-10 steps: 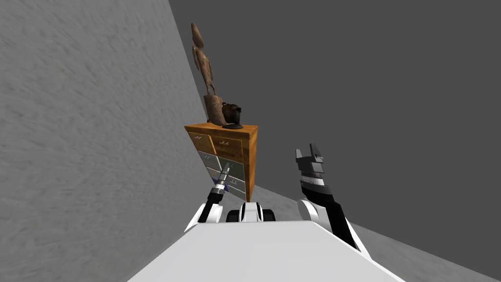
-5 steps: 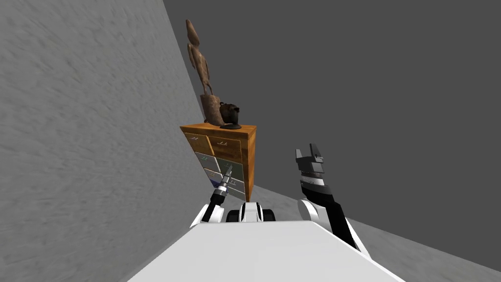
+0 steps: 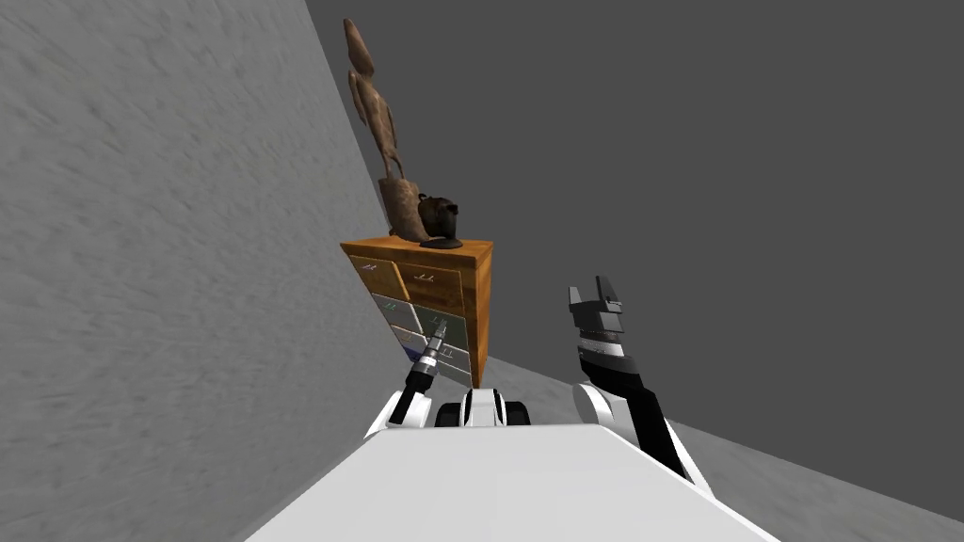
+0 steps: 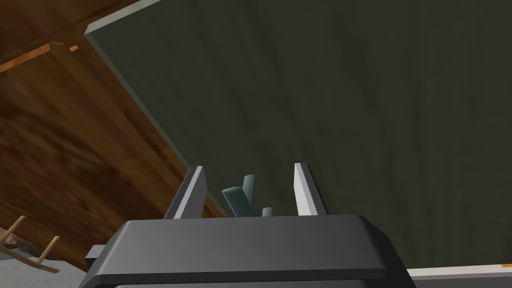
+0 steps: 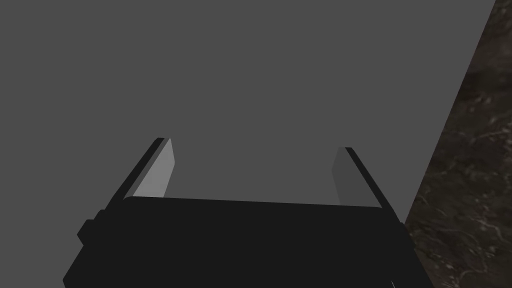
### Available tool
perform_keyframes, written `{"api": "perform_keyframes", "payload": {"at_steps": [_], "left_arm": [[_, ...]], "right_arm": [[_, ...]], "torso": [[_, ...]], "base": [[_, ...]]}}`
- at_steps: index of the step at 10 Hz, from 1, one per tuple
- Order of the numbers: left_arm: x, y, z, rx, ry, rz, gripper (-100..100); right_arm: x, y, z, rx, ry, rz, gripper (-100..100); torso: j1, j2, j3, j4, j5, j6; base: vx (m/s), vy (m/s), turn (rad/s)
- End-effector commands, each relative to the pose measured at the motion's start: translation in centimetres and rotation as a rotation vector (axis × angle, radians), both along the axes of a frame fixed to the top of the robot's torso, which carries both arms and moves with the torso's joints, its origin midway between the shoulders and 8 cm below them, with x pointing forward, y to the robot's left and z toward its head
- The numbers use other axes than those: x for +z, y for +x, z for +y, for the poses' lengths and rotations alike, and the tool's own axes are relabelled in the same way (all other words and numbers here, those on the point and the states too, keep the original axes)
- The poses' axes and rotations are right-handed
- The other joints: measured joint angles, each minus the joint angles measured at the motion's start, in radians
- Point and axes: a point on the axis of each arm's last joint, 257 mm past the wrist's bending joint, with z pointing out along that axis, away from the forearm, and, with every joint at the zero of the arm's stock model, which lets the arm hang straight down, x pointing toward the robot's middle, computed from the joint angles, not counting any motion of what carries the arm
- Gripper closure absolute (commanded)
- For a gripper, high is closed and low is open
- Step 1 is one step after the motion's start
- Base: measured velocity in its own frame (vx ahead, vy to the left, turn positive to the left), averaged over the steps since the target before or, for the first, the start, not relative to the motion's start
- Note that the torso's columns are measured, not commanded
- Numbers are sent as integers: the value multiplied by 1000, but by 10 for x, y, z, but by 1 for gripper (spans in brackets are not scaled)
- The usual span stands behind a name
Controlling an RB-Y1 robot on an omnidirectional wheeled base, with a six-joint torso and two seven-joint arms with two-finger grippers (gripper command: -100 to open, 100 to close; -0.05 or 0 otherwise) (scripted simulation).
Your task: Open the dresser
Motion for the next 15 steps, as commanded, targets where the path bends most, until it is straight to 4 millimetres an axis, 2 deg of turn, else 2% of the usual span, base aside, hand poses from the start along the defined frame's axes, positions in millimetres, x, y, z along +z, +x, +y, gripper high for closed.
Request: {"api": "perform_keyframes", "payload": {"at_steps": [1,8,9,12,15], "left_arm": [[6,-2,-1,-7,-1,-9,100],[7,-13,-2,-19,0,2,100],[15,-7,9,-7,1,7,-100],[37,3,32,14,1,8,-100],[54,10,48,29,1,7,-100]], "right_arm": [[0,0,0,0,0,0,0],[0,0,0,0,0,0,0],[0,0,0,0,0,0,0],[0,0,0,0,0,0,0],[0,0,0,0,0,0,0]], "torso": [[1,-5,-2,-3,1,0],[0,-4,-2,0,-1,-1],[0,-4,-3,0,-1,-1],[-7,-9,-6,-1,-2,1],[0,-4,-3,0,0,0]], "base": [[-109,21,28],[-157,53,17],[-100,10,-82],[-37,-62,-77],[-28,-38,-59]]}}
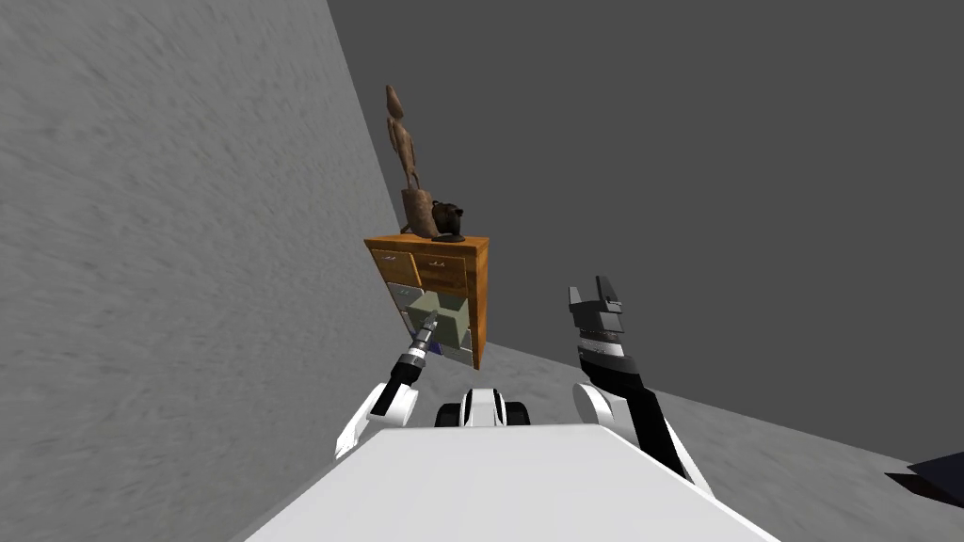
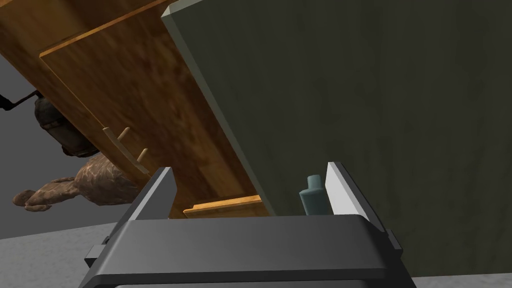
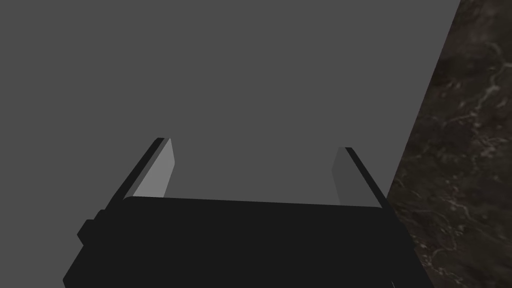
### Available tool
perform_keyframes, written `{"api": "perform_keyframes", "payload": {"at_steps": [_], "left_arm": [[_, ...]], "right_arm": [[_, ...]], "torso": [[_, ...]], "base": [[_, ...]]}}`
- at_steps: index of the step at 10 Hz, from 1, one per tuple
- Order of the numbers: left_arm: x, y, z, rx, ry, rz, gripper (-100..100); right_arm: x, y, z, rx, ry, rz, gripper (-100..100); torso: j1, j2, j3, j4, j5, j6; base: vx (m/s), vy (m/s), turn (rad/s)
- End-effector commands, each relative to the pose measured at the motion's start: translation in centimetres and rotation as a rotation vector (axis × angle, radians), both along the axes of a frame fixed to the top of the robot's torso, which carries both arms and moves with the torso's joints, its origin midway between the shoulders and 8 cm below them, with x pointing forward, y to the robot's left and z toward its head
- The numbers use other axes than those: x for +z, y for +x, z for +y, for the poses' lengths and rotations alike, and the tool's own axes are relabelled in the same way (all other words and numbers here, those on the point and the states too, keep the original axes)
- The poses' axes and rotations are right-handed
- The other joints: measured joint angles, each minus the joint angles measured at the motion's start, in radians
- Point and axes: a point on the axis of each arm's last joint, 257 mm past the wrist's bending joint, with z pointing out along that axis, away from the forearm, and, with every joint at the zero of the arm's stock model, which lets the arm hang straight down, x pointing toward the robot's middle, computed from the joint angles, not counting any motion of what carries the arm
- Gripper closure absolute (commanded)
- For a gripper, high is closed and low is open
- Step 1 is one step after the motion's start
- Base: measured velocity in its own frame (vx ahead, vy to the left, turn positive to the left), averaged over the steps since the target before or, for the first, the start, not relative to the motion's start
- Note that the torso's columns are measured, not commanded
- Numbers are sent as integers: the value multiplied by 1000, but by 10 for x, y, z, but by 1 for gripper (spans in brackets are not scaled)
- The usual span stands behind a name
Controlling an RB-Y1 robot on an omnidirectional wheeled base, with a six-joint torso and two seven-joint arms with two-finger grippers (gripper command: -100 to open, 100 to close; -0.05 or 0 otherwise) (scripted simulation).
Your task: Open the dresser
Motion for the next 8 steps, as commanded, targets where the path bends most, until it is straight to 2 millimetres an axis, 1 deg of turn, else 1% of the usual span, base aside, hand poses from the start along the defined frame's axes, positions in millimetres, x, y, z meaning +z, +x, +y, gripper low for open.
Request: {"api": "perform_keyframes", "payload": {"at_steps": [1,2,3,8], "left_arm": [[16,5,13,12,-1,-3,-100],[6,5,10,9,-2,13,-100],[4,5,12,12,-2,18,0],[0,4,13,14,-2,29,0]], "right_arm": [[0,0,0,0,0,0,0],[0,0,0,0,0,0,0],[0,0,0,0,0,0,0],[0,0,0,0,0,0,0]], "torso": [[0,2,1,2,-1,-1],[-2,4,2,4,-3,-1],[-2,3,2,3,-2,-1],[-2,-1,0,-1,0,0]], "base": [[-42,-31,-60],[-14,-12,-8],[0,0,0],[0,0,0]]}}
